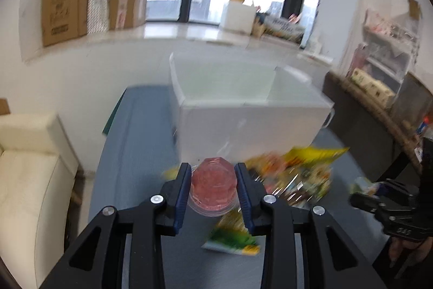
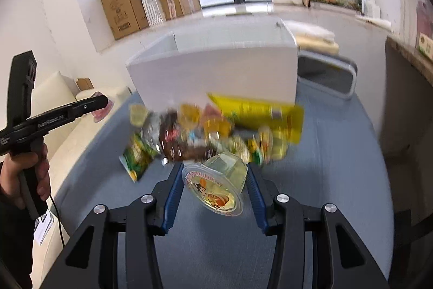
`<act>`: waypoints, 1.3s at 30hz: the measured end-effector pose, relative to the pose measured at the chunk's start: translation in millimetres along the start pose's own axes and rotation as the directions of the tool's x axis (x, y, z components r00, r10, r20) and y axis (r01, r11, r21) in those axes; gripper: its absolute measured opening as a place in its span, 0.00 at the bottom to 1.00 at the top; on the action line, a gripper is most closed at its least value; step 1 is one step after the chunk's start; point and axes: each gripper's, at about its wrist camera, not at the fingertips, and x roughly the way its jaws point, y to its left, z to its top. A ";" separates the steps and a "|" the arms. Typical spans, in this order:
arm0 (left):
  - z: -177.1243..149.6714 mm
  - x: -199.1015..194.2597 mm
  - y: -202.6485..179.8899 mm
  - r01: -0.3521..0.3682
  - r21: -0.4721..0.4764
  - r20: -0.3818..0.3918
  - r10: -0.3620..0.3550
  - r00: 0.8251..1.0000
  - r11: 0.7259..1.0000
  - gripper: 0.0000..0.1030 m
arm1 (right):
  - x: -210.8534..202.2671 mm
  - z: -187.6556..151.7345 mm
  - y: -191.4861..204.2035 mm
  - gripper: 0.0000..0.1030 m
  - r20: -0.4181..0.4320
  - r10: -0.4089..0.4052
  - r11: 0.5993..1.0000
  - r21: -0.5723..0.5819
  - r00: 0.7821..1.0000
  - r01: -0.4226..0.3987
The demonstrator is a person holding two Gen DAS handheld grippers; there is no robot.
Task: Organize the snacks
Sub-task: 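Lower both jelly cups into the white box and open both tools, then grasp the yellow snack bag with the right tool while the left grasps the green garlic-flavour bag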
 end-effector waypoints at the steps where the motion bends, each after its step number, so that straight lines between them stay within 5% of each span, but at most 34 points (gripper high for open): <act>1: 10.5 -2.8 -6.8 0.000 0.017 0.021 0.000 1.000 1.000 0.36 | -2.4 9.0 1.0 0.48 0.018 0.001 1.000 -0.011 1.000 -0.001; 11: 101.7 23.4 -39.0 0.007 0.082 0.089 -0.014 0.996 0.997 0.36 | 3.1 113.1 8.6 0.48 0.160 -0.009 0.994 -0.110 0.987 0.026; 14: 119.0 46.0 -44.4 -0.011 0.104 0.074 0.003 0.997 0.995 0.36 | 23.7 142.9 12.3 0.49 0.193 -0.062 0.985 -0.145 0.979 0.091; 20: 132.6 89.6 -36.4 -0.065 0.091 0.041 0.061 0.997 0.994 0.38 | 70.5 179.2 -7.2 0.49 0.134 -0.072 0.993 -0.080 0.988 0.083; 21: 131.1 94.9 -34.4 -0.073 0.099 0.033 0.070 0.997 0.992 0.42 | 76.2 180.7 -7.4 0.49 0.133 -0.101 0.989 -0.090 0.986 0.113; 22: 129.6 99.2 -32.5 -0.066 0.102 0.021 0.064 0.998 0.993 0.59 | 82.2 181.4 -7.8 0.49 0.135 -0.123 0.985 -0.103 0.983 0.137; 23: 128.5 105.5 -30.0 -0.060 0.101 0.001 0.060 0.998 0.993 0.87 | 87.7 181.6 -7.8 0.57 0.128 -0.126 0.984 -0.112 0.984 0.141; 24: 126.4 108.4 -27.9 -0.069 0.098 -0.008 0.070 0.998 0.993 0.99 | 91.1 181.9 -8.4 0.68 0.118 -0.122 0.983 -0.122 0.985 0.137; 25: 124.5 108.5 -25.8 -0.089 0.099 0.009 0.089 0.996 0.991 1.00 | 94.7 182.2 -9.1 0.91 0.112 -0.130 0.981 -0.132 0.985 0.144; 26: 122.6 108.4 -24.6 -0.100 0.109 0.020 0.098 0.995 0.989 1.00 | 94.7 180.1 -10.8 0.97 0.120 -0.151 0.977 -0.132 0.981 0.166; 39: 108.9 69.4 -15.7 -0.088 0.059 0.037 0.085 0.996 0.994 1.00 | 47.2 160.7 -38.2 1.00 0.177 -0.143 0.987 -0.042 0.974 0.153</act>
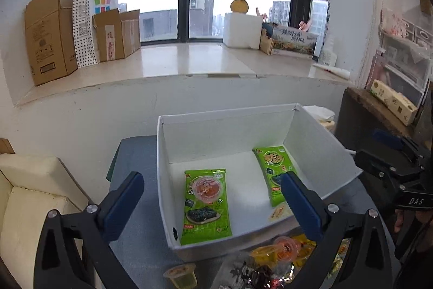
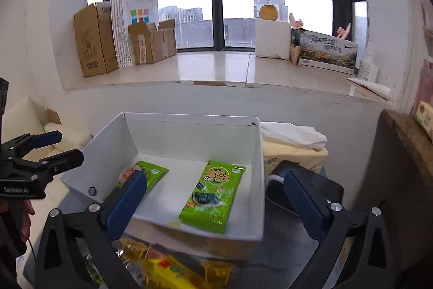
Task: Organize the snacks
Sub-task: 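Grasp the yellow snack bag with the right tool while the left grasps the green garlic-flavour bag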
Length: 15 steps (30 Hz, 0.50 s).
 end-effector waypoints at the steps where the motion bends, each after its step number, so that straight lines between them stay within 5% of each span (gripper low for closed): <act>1: -2.6 -7.3 -1.2 0.001 -0.001 0.001 -0.001 1.000 1.000 1.00 | -7.9 -3.7 -2.8 1.00 0.008 0.006 1.000 0.003 1.000 -0.007; 15: -104.3 -105.1 -17.9 0.048 -0.095 0.006 -0.047 0.999 0.994 1.00 | -84.4 -105.6 -2.3 1.00 -0.002 0.069 0.995 -0.071 0.998 -0.069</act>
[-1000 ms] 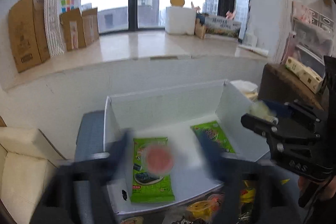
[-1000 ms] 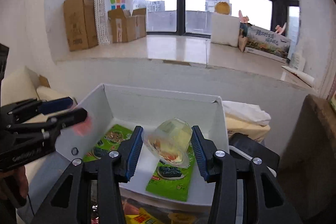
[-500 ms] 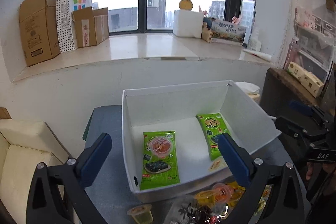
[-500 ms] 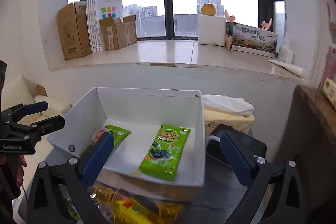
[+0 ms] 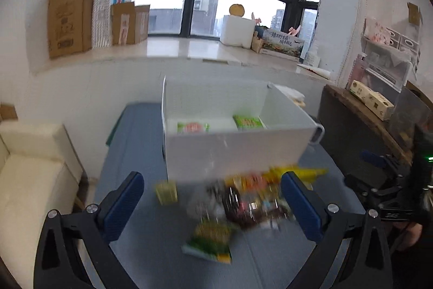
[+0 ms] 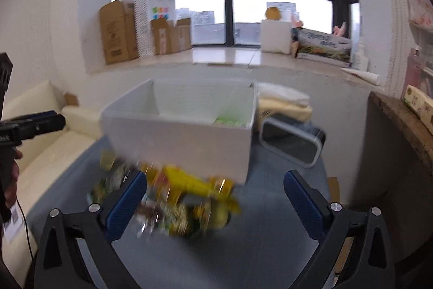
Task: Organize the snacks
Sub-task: 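Grasp the yellow snack bag with the right tool while the left grasps the green garlic-flavour bag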
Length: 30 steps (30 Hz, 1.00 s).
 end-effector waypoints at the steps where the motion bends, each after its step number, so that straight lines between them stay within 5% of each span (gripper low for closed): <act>1: -9.1 -3.7 0.4 0.006 -0.010 -0.012 -0.007 1.000 1.000 1.00 | 2.6 -5.3 1.3 1.00 -0.013 0.008 1.000 -0.011 1.000 -0.009; 13: -58.6 -29.5 25.5 -0.040 -0.057 -0.082 0.035 0.996 0.998 1.00 | 78.8 -10.2 9.8 0.99 -0.139 0.038 0.980 -0.187 0.990 -0.064; 15: -62.3 -27.1 30.6 -0.056 -0.062 -0.100 0.050 0.994 0.997 1.00 | 87.8 -10.5 7.6 0.78 -0.159 0.070 0.982 -0.163 0.985 -0.096; 16: -64.4 -25.6 33.0 -0.059 -0.066 -0.111 0.052 0.992 0.996 1.00 | 92.9 -10.3 6.7 0.52 -0.177 0.084 0.983 -0.148 0.981 -0.111; 18: -67.3 -22.2 36.3 -0.065 -0.075 -0.125 0.055 0.991 0.995 1.00 | 97.7 -11.1 6.2 0.34 -0.189 0.066 0.986 -0.141 0.980 -0.094; 23: -68.7 -8.2 33.0 -0.053 -0.070 -0.147 0.042 0.988 0.996 1.00 | 81.6 -14.8 6.5 0.13 -0.170 0.119 0.982 -0.125 0.978 -0.141; 30: -67.8 20.2 11.2 -0.015 -0.006 -0.174 0.013 0.985 1.000 1.00 | 25.8 -12.6 17.1 0.10 -0.085 0.159 0.975 -0.147 0.984 -0.170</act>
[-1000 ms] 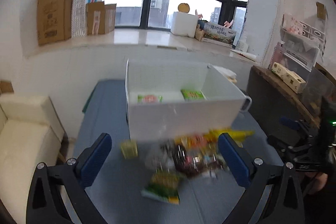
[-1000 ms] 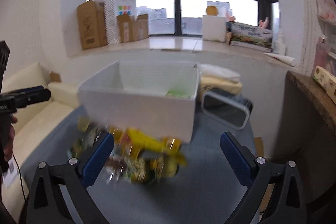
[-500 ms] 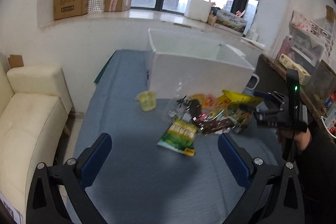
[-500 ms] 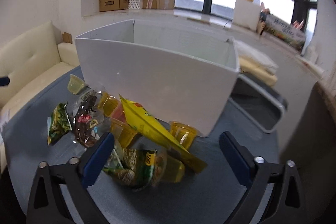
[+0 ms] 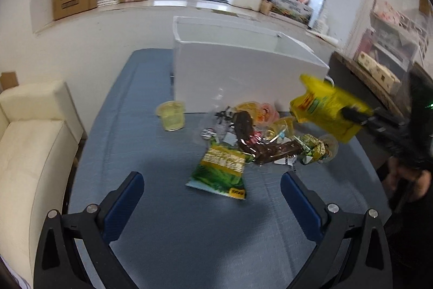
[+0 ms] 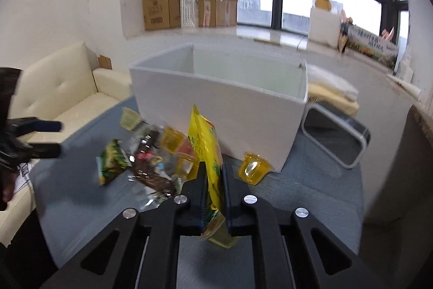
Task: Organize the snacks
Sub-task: 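Grasp the yellow snack bag with the right tool while the left grasps the green garlic-flavour bag, then carry both bags over the white box and release them inside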
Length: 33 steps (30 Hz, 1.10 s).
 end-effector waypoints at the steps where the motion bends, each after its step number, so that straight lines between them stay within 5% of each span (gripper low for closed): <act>1: 0.5 8.0 -3.6 -0.008 0.018 -0.015 0.009 1.000 1.000 1.00 | -10.5 0.6 1.7 0.09 0.017 0.006 1.000 0.008 1.000 -0.006; 10: -0.5 77.6 -10.5 -0.061 0.107 -0.113 0.073 0.991 0.992 1.00 | -78.6 -11.1 9.9 0.09 0.114 0.002 0.995 0.100 0.993 -0.014; 13: -1.0 83.6 -8.1 -0.030 0.104 -0.108 0.042 0.993 0.994 0.97 | -91.1 -17.3 11.7 0.09 0.126 0.002 0.992 0.121 0.992 -0.018; 17: -0.1 85.3 -8.2 -0.053 0.157 -0.093 0.068 0.993 0.986 0.60 | -95.0 -24.3 11.2 0.08 0.126 0.013 0.988 0.153 0.992 -0.032; 22: 3.5 74.1 1.1 -0.001 0.111 -0.094 0.011 0.995 0.994 0.54 | -84.3 -30.6 14.7 0.05 0.105 0.020 0.986 0.164 0.994 -0.037; 27: 12.6 38.2 0.0 0.031 0.104 -0.009 -0.031 0.999 0.994 0.53 | -72.3 -31.3 14.7 0.04 0.071 0.038 0.984 0.169 0.997 -0.049; 33: 53.2 1.1 -13.5 0.097 0.105 0.094 -0.107 0.990 0.990 0.53 | -80.0 -7.6 9.5 0.04 0.132 0.046 0.981 0.183 0.990 -0.070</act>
